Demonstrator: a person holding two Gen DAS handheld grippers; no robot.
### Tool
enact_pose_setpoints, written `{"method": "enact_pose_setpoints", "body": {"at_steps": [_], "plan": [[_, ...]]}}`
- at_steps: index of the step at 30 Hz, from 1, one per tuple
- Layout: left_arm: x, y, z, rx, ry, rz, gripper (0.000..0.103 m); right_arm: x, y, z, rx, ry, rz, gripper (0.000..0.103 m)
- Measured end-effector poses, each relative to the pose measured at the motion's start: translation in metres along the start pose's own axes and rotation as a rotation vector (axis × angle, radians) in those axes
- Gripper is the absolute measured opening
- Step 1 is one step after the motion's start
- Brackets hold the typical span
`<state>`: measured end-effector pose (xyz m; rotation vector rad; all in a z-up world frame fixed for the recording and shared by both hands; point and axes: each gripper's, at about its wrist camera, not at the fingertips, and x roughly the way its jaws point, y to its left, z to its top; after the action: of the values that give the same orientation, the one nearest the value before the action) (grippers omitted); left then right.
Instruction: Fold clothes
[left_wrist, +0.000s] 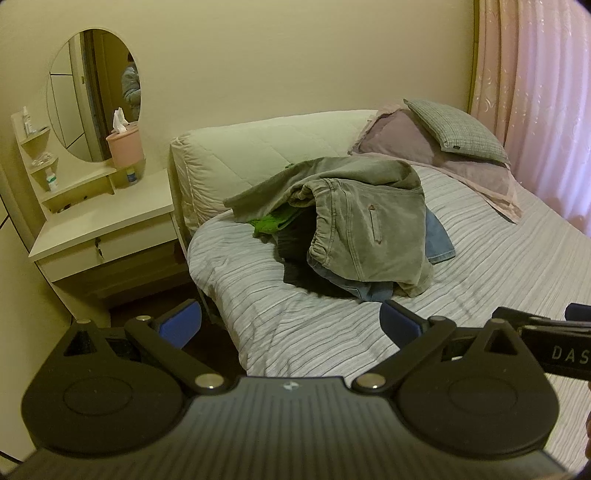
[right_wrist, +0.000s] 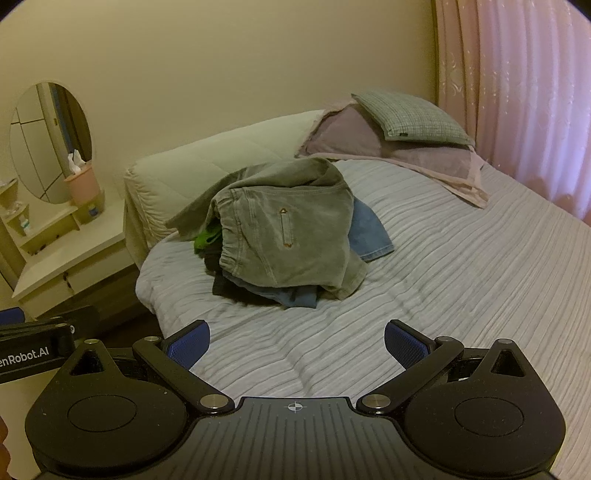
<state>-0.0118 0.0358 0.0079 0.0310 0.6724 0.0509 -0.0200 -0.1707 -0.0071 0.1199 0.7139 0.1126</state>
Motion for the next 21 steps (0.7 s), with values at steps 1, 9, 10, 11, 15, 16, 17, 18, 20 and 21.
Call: {"method": "enact_pose_setpoints", "body": {"at_steps": [1,9,10,11,15,16,17,18,20,21], "plan": [[0.001,0.000,0.000,0.000,0.001,-0.001,0.102,0.000,0.000,0.000,0.000,0.000,0.000,0.103],[0.007,-0.001,0.003,0.006,0.013,-0.009,0.102,0.003,-0.001,0.001,0.004,0.004,0.000,0.103],[0.007,-0.001,0.003,0.006,0.014,-0.010,0.102,0.003,-0.001,0.001,0.004,0.004,0.000,0.103],[0.008,-0.001,0.003,0.006,0.016,-0.011,0.102,0.003,-0.003,0.001,0.005,0.005,0.001,0.103],[0.012,-0.002,0.005,0.008,0.021,-0.013,0.102,0.007,-0.005,0.002,0.011,0.008,0.002,0.103],[0.013,-0.002,0.005,0.009,0.022,-0.013,0.102,0.007,-0.005,0.002,0.013,0.009,0.004,0.103],[0.014,-0.003,0.006,0.009,0.023,-0.013,0.102,0.007,-0.006,0.002,0.014,0.010,0.005,0.103],[0.015,-0.003,0.006,0.009,0.025,-0.013,0.102,0.009,-0.005,0.002,0.016,0.009,0.006,0.103],[0.017,-0.004,0.007,0.011,0.027,-0.015,0.102,0.010,-0.006,0.003,0.018,0.009,0.005,0.103],[0.017,-0.004,0.008,0.012,0.028,-0.016,0.102,0.010,-0.006,0.004,0.017,0.010,0.005,0.103]]}}
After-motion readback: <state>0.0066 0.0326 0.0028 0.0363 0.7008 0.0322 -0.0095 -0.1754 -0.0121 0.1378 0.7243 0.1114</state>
